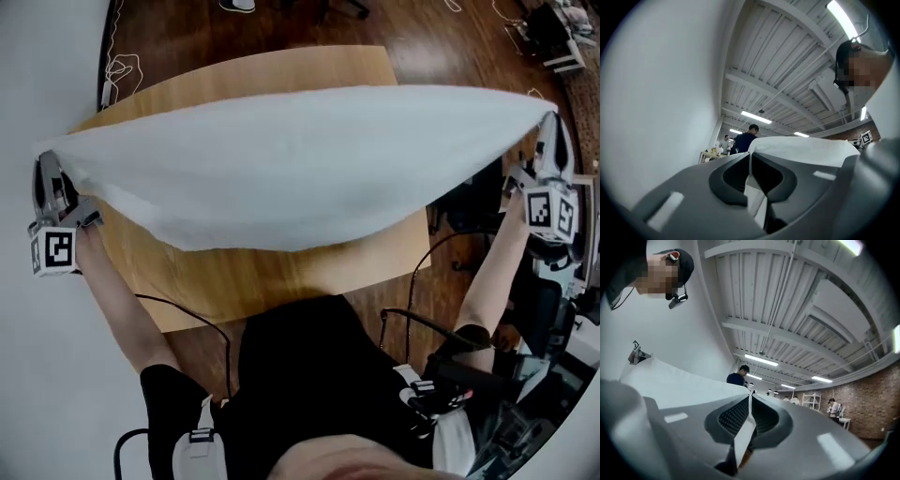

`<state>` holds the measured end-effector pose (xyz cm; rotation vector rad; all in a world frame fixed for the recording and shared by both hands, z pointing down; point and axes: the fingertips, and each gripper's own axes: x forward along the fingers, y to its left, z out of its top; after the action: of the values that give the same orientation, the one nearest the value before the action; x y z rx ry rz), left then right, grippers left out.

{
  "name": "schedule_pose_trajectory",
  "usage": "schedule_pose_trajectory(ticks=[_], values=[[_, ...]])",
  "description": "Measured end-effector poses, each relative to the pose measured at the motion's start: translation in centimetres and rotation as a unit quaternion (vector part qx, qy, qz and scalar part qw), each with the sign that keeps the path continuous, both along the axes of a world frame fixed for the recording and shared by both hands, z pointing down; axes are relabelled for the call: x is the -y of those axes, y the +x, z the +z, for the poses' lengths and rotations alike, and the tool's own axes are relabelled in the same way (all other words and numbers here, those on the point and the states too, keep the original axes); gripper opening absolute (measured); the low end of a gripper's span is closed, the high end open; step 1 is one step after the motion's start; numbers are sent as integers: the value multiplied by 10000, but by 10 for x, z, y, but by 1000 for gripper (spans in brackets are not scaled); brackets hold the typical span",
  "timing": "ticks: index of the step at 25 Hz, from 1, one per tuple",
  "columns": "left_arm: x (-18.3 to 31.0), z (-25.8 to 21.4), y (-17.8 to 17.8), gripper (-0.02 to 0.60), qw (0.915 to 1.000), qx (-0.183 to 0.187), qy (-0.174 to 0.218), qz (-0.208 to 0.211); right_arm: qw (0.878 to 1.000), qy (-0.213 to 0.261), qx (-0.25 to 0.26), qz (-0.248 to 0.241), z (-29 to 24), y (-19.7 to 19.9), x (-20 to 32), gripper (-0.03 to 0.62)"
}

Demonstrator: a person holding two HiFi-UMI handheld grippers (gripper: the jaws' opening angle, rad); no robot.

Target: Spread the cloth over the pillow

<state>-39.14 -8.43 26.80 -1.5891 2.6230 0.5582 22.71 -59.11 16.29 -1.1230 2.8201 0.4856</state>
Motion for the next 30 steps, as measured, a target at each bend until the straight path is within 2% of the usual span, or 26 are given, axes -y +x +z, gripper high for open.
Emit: schedule_pose_trajectory(ticks=[1,3,5,7,9,11,13,15,16,18,20,22,25,27,30], values=[[21,27,-20,17,9994,-66,-320,-62,9998,-210,-53,-51,29,-20,31,20],[66,89,-52,17,9930,-92,-1177,-94,9966,-769,-257,-135,108,-63,93,20],[107,173,-77,17,9806,-515,-1892,-2,9877,-1404,-667,-159,207,-106,148,20],[134,256,-96,17,9622,-1085,-2499,66,9706,-1984,-1357,-82,315,-142,188,20],[141,319,-111,17,9420,-1528,-2989,50,9472,-2493,-2014,-79,407,-173,203,20],[142,354,-124,17,9291,-1749,-3258,22,9275,-2800,-2478,-72,466,-192,201,20],[145,375,-125,17,9212,-1720,-3489,52,9153,-2879,-2815,-87,498,-195,199,20],[143,386,-120,39,9171,-1655,-3626,86,9018,-3017,-3091,-132,527,-186,204,21],[143,389,-117,86,9175,-1652,-3616,124,8943,-3053,-3271,-79,540,-175,209,30],[144,392,-112,192,9207,-1673,-3516,270,8812,-3028,-3624,203,548,-146,221,143],[124,388,-108,279,9223,-1715,-3444,374,8747,-3109,-3696,399,536,-122,226,261],[83,382,-94,309,9205,-1771,-3432,601,8792,-3341,-3370,435,520,-96,227,261],[13,389,-68,336,9095,-1982,-3532,939,8877,-3763,-2633,332,496,-42,205,261],[-16,386,-64,336,9144,-2176,-3285,927,8874,-3934,-2405,14,474,-22,162,246],[-12,359,-45,334,9237,-2278,-2818,1248,8791,-3925,-2621,-666,458,-17,86,229]])
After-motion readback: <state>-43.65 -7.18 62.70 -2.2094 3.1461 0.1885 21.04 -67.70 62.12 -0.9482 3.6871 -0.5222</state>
